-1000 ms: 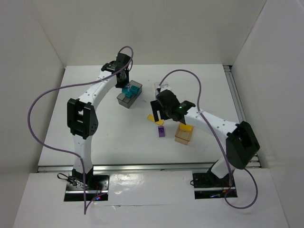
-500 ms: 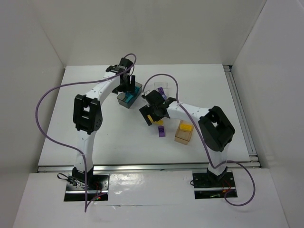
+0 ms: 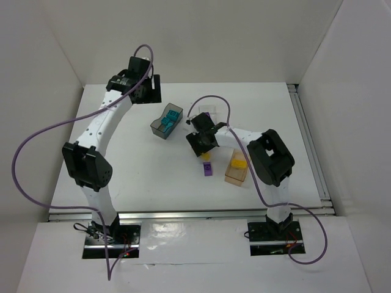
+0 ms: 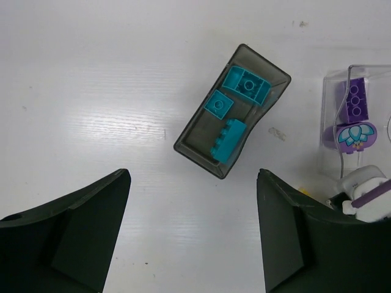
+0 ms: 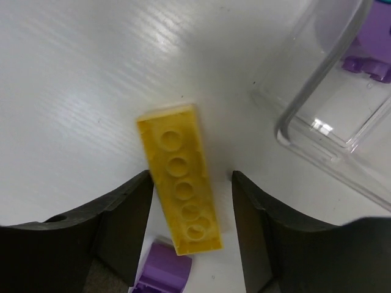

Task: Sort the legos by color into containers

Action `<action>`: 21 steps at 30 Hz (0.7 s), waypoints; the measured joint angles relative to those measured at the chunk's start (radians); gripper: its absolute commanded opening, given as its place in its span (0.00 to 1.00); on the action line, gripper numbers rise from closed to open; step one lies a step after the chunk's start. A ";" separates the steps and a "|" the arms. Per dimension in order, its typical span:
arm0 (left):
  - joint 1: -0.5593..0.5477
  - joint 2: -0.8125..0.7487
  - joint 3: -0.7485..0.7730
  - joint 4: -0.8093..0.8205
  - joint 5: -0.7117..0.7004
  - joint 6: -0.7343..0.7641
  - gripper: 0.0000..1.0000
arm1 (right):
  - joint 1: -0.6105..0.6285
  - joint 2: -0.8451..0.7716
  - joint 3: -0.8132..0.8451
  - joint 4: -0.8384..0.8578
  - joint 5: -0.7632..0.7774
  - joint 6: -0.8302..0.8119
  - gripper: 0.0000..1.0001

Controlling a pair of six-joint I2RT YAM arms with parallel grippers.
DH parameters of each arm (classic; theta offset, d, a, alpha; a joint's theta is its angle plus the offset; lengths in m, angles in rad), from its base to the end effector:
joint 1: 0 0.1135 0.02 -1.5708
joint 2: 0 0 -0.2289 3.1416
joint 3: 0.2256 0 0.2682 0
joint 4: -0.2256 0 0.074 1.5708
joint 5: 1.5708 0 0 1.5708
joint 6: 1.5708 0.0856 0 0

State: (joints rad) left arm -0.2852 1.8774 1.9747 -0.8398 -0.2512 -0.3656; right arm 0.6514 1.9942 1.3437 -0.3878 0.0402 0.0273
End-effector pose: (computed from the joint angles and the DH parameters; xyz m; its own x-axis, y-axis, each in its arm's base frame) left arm 0.4465 -0.1087 0.3107 -0.6405 -0.1731 -0.7482 -0.1416 0.9842 -0.1065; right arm 0.3515 0.2637 0.0742 -0.7010 -0.5001 -0.5084 -0.5707 0.8209 -0.0208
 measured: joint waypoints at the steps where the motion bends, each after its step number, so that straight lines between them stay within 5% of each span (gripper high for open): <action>1: 0.010 -0.021 -0.008 -0.002 0.002 0.000 0.88 | -0.004 0.003 0.004 0.003 -0.003 0.000 0.52; 3: 0.028 -0.043 -0.023 -0.002 0.013 0.000 0.88 | -0.005 0.008 0.011 0.009 -0.005 0.003 0.41; 11: 0.054 -0.047 -0.051 -0.028 0.091 -0.002 0.88 | 0.006 -0.002 0.012 0.007 0.032 0.041 0.23; 21: 0.031 -0.125 -0.161 -0.029 0.158 -0.002 0.87 | 0.014 -0.392 -0.135 0.094 0.243 0.228 0.22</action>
State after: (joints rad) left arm -0.2539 1.7527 1.8137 -0.8684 -0.0937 -0.3679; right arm 0.6655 1.6024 1.2083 -0.2935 0.2832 0.2550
